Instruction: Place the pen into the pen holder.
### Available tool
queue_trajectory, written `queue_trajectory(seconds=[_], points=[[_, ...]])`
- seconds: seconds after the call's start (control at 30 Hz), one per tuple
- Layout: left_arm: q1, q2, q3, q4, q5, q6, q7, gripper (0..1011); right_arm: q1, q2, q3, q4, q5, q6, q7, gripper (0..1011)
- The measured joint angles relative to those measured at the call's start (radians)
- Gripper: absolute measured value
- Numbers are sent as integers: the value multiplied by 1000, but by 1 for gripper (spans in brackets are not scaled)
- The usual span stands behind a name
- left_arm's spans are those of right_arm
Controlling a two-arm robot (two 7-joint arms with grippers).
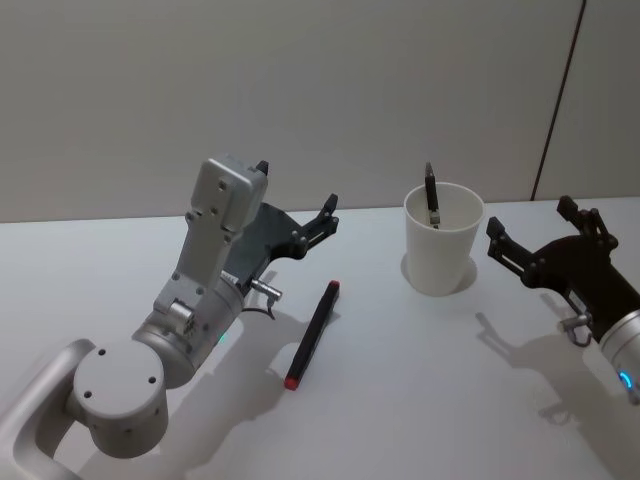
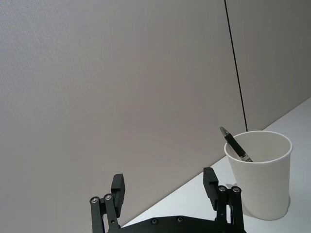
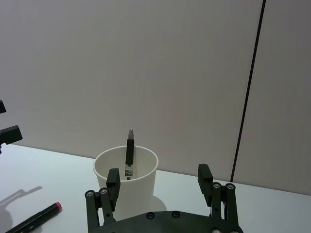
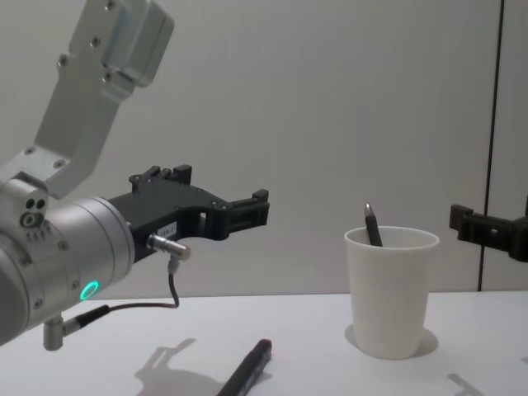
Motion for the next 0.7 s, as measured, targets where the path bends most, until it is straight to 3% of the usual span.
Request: queue_trajectory(seconds=[0.43,0.7], points=[[7,4,-3,-12,-13,12,-7,1001,0,0,0,0,0,0,0,1001],[35,25,-8,-56,-40,48,-10,1001,0,0,0,0,-1,0,0,1002]])
